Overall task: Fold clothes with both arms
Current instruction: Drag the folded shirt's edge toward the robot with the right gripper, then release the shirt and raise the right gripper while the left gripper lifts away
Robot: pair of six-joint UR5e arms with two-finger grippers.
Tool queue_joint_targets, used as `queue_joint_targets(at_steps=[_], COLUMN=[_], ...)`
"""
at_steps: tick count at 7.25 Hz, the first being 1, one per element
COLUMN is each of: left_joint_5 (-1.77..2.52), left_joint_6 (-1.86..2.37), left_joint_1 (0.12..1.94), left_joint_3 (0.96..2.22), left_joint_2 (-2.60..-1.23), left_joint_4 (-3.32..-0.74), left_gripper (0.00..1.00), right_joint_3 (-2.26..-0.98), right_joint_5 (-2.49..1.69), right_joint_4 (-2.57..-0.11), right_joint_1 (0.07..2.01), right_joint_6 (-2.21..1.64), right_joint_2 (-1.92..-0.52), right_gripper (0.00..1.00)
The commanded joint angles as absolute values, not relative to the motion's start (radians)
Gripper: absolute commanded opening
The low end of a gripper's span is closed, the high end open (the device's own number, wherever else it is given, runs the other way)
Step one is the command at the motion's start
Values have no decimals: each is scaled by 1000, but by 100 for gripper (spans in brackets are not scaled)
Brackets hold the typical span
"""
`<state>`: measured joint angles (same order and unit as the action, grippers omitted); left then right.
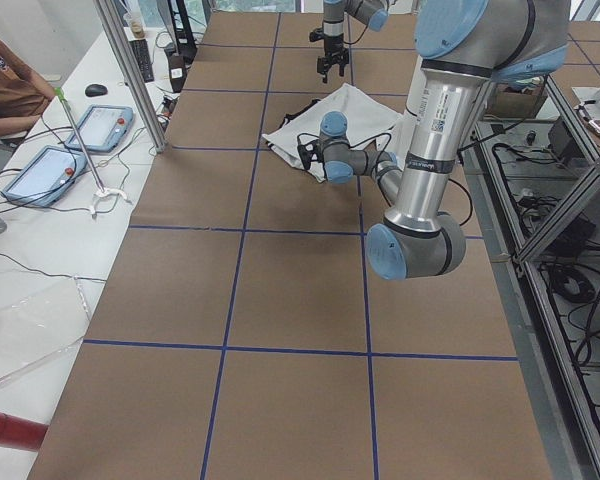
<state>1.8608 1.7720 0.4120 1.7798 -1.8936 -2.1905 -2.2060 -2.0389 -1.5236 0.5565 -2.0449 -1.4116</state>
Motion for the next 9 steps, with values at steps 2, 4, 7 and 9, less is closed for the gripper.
queue_joint_targets(at_steps=[2,4,7,9], left_joint_5=[1852,1830,1804,1804], left_joint_6=[1772,1772,1750,1621], left_joint_1=[400,400,414,503], left_joint_3=[1761,1750,1753,1746], left_joint_2=[-1894,-1896,-1904,-1908], left_joint_4=[-2191,-2187,-2111,-2089], left_gripper=[59,39,0,0], right_joint_3=[-2178,-2177,-2177,-2177], right_joint_5=[-2042,-2045,-2055,-2054], right_joint_4=[-1522,-1522,-1522,-1520], right_joint_1=[569,569,569,569], right_joint_6=[-2029,-2029,-2029,-2031], right_joint_2=[-1408,-1405,-1405,-1405], right_gripper=[100,100,100,100])
